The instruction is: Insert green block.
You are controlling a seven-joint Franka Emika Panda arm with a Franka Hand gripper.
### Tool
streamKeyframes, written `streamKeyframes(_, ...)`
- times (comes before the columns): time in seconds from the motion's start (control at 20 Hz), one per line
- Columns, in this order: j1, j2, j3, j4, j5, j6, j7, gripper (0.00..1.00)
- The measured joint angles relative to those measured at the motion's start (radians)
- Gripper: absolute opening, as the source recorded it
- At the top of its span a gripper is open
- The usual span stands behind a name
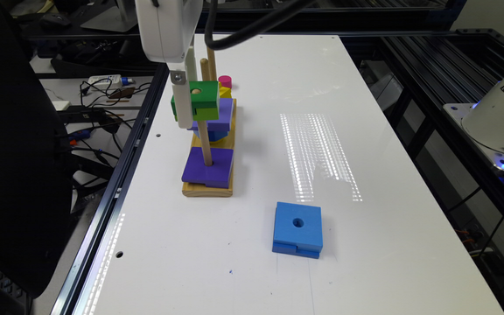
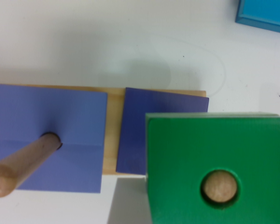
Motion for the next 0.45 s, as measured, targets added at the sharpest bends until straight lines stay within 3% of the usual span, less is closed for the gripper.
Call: streamKeyframes(0.45, 0.0, 0.039, -0.001, -0.001, -0.0079, 0.03, 0.0, 0.0)
